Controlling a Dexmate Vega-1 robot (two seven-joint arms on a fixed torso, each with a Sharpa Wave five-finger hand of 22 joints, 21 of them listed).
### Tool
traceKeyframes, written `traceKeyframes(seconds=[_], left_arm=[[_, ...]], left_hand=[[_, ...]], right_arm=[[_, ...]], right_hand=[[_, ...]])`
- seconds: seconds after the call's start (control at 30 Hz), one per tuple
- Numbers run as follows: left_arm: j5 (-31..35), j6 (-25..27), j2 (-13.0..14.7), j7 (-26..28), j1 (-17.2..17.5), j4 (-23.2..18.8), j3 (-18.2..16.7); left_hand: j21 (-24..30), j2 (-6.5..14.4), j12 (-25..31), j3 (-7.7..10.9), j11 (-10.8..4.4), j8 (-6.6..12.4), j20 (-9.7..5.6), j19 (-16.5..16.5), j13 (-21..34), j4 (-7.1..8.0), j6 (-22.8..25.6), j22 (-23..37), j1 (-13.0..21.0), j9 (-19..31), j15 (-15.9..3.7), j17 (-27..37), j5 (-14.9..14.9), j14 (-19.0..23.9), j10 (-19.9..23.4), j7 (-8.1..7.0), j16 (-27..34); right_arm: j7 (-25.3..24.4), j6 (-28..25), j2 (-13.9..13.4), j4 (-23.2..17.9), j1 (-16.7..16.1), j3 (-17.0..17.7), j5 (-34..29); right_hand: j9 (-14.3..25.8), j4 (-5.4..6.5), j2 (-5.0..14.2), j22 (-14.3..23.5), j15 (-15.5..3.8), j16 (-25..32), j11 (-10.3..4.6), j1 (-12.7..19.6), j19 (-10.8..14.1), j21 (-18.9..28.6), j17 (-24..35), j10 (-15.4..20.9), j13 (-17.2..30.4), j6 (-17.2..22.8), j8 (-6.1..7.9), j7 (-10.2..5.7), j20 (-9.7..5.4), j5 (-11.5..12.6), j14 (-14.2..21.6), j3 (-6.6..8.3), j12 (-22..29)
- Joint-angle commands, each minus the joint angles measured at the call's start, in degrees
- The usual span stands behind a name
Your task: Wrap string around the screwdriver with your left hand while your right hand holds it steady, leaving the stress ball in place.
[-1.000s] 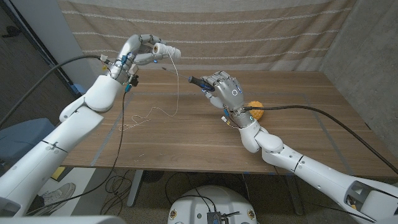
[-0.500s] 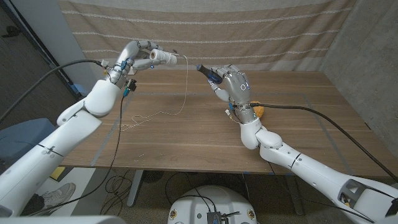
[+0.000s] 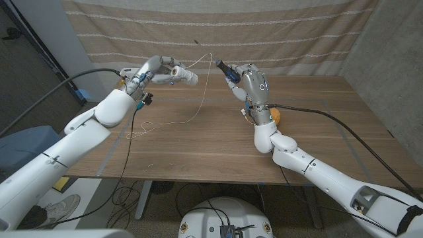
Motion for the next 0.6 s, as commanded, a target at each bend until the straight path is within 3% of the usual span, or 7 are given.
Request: traceKeyframes(seconds=[0.03,0.37,0.6], left_arm=[[-4.32,-1.81,3.51,-8.91,-2.53,-1.01,2.83],[-6.60,-3.66,5.01,-11.78,-2.68,-2.21,2.98],[-7.54,-7.95,2.87,-10.04,-2.15,-1.14,2.23]], left_hand=[[0.40,7.05,2.17,3.50,-7.78,-0.35,-5.76,-0.13,10.23,2.71,4.94,-0.02,6.59,10.56,-11.28,0.35,0.32,9.37,8.13,4.48,-0.29],[0.62,7.04,2.03,3.55,-7.88,-0.60,-5.74,-0.25,10.38,2.68,4.95,-0.01,6.59,10.81,-11.30,0.66,0.30,9.49,8.24,4.40,-0.63],[0.74,7.06,1.94,3.59,-7.76,-0.82,-5.73,-0.37,10.53,2.70,5.05,-0.02,6.54,10.81,-11.30,0.82,0.29,9.56,8.21,4.38,-0.85]], right_arm=[[3.84,-5.47,0.78,4.01,3.32,-2.21,-1.29],[8.00,-10.76,1.00,6.92,6.10,-4.98,-2.34],[8.17,-12.17,0.04,7.92,7.07,-7.28,-3.98]], right_hand=[[0.28,0.10,5.59,0.17,-9.66,-0.21,-5.82,5.40,-0.17,0.34,0.33,6.15,0.28,13.27,0.12,-10.84,-8.87,0.43,4.81,-0.21,0.03],[0.28,0.14,5.55,0.14,-9.69,-0.48,-5.90,5.50,-0.49,0.71,0.56,6.08,0.51,13.41,-0.03,-10.86,-8.87,0.50,4.81,-0.58,-0.22],[0.29,0.15,5.63,0.12,-9.73,-0.82,-5.92,5.70,-0.76,1.04,0.69,6.12,0.73,13.47,-0.18,-10.95,-8.86,0.59,4.68,-0.81,-0.39]])
